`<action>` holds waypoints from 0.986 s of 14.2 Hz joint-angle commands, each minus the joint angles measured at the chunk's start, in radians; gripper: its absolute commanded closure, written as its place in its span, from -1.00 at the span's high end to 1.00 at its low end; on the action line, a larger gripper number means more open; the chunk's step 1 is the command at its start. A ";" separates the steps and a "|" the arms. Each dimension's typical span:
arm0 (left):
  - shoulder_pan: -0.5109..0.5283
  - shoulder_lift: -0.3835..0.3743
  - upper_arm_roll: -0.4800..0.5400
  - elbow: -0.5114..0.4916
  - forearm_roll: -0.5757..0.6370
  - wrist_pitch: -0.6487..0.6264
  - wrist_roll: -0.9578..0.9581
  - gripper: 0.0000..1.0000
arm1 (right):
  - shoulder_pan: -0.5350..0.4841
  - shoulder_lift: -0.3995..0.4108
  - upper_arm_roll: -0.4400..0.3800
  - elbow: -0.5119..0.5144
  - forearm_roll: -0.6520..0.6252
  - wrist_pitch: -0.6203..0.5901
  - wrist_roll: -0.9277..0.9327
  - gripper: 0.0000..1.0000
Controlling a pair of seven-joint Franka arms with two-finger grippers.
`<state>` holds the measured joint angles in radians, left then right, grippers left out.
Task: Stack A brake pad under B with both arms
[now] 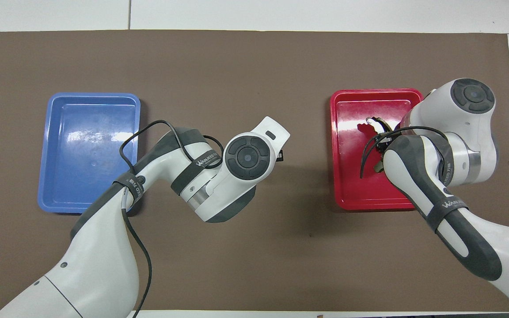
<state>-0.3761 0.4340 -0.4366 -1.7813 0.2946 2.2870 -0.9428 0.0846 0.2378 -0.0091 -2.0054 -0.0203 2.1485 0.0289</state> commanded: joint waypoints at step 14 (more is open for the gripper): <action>-0.083 0.111 0.021 0.074 0.118 0.019 -0.110 -0.58 | -0.028 -0.086 0.012 0.382 0.022 -0.522 -0.049 -1.00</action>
<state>-0.4459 0.5341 -0.4336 -1.7313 0.3845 2.3013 -1.0307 0.0684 0.1846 -0.0048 -1.6508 -0.0134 1.6787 0.0049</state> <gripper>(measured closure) 0.630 0.586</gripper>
